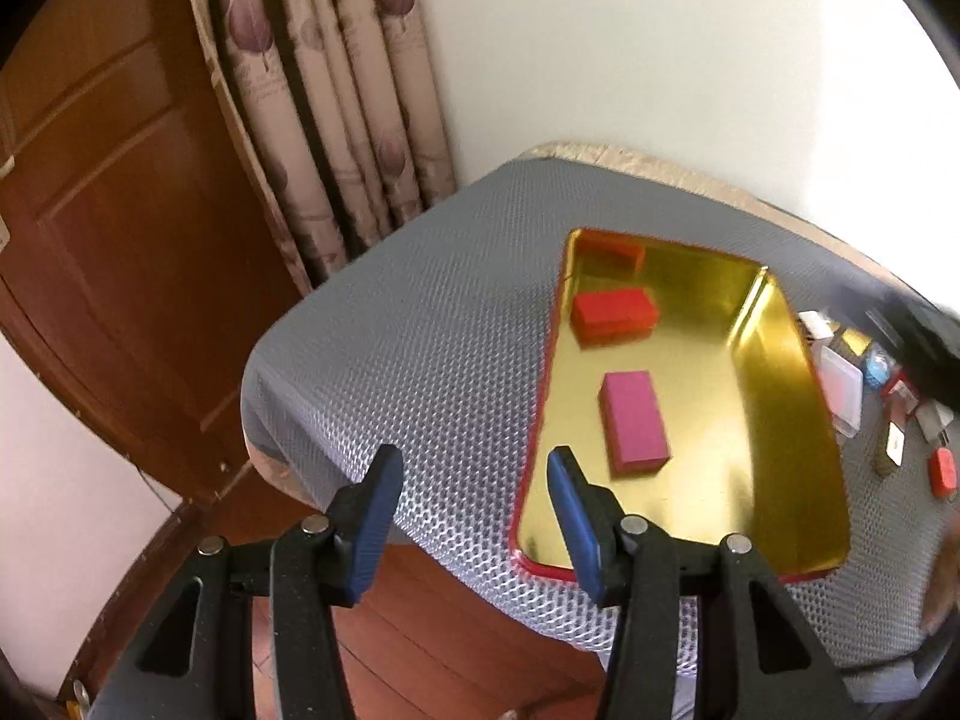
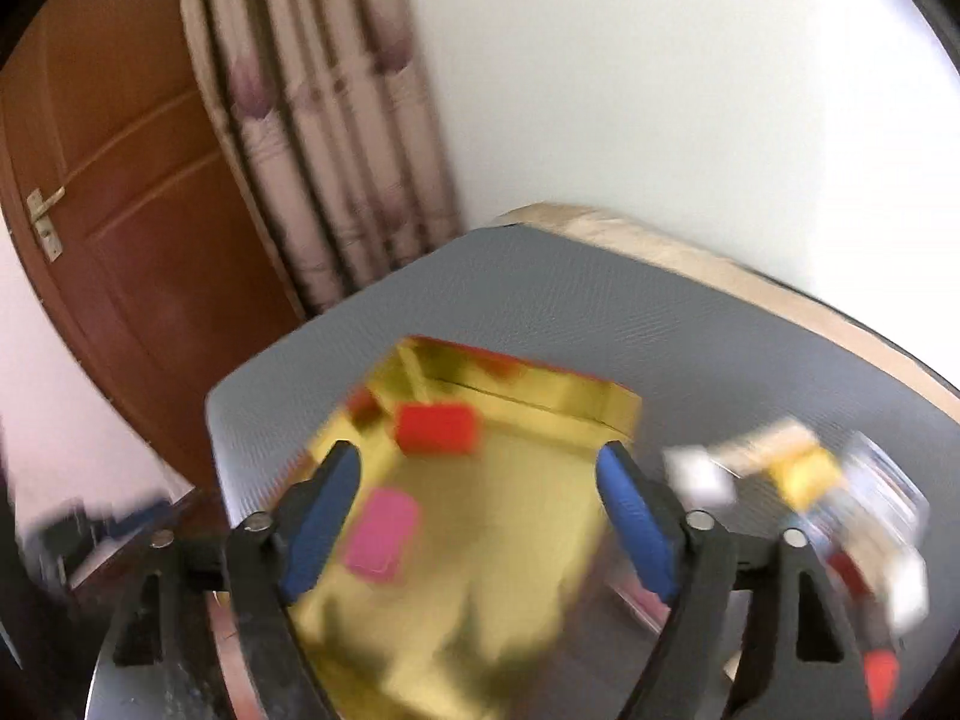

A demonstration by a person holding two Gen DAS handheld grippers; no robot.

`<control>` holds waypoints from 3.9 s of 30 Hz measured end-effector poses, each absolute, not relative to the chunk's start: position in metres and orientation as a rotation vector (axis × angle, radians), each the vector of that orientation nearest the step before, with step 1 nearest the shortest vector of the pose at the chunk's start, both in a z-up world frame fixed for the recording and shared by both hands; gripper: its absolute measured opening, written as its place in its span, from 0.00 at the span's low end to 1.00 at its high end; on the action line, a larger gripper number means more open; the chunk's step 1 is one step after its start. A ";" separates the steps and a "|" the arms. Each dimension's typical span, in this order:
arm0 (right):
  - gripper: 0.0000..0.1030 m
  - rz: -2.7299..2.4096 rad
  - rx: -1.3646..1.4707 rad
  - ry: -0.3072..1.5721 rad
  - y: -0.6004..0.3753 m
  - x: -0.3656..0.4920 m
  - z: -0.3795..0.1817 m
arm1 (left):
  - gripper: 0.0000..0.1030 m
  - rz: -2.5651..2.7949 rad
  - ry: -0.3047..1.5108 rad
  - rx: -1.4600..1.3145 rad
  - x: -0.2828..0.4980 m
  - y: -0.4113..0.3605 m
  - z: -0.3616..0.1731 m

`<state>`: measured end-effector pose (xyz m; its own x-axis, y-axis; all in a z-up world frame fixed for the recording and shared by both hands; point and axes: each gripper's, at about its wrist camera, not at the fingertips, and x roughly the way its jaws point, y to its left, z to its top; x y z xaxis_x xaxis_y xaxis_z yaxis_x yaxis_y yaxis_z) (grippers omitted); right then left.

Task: Organize rigid objects
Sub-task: 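Carry the red block into the gold tin and open the right tool, then grasp the gold lipstick with the left tool, then place the lipstick in the tin with left tool while right tool grasps red square case, then lower the red square case into the tin and open the right tool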

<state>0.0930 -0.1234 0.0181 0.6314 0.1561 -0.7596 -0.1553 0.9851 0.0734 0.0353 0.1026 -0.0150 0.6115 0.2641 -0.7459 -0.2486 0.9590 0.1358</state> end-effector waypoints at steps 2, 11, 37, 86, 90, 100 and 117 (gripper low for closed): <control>0.87 0.075 -0.018 0.834 -0.162 0.051 0.023 | 0.50 0.271 0.843 0.037 0.031 0.095 -0.011; 0.87 -0.480 -0.076 0.916 -0.364 -0.083 0.003 | 0.50 -0.038 0.814 0.119 0.014 0.019 0.008; 0.95 -0.410 0.148 0.862 -0.412 -0.125 0.002 | 0.50 -0.395 1.056 0.388 0.155 -0.178 -0.071; 0.43 -0.240 0.031 1.036 -0.332 -0.018 -0.039 | 0.20 -0.094 1.031 0.025 0.131 0.020 -0.027; 0.43 -0.232 0.042 1.034 -0.330 -0.026 -0.033 | 0.22 -0.028 1.031 0.069 0.147 0.019 -0.035; 0.43 -0.096 0.061 0.942 -0.289 -0.025 0.028 | 0.44 0.088 0.873 0.002 0.088 0.052 0.007; 0.43 0.262 0.052 1.106 -0.113 0.165 -0.011 | 0.46 0.205 0.783 -0.010 0.017 0.094 0.006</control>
<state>0.1646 -0.1132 -0.0115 0.4210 0.2350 -0.8761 -0.1834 0.9680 0.1715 0.0168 0.0943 0.0060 0.6898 0.1797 -0.7014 -0.1875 0.9800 0.0667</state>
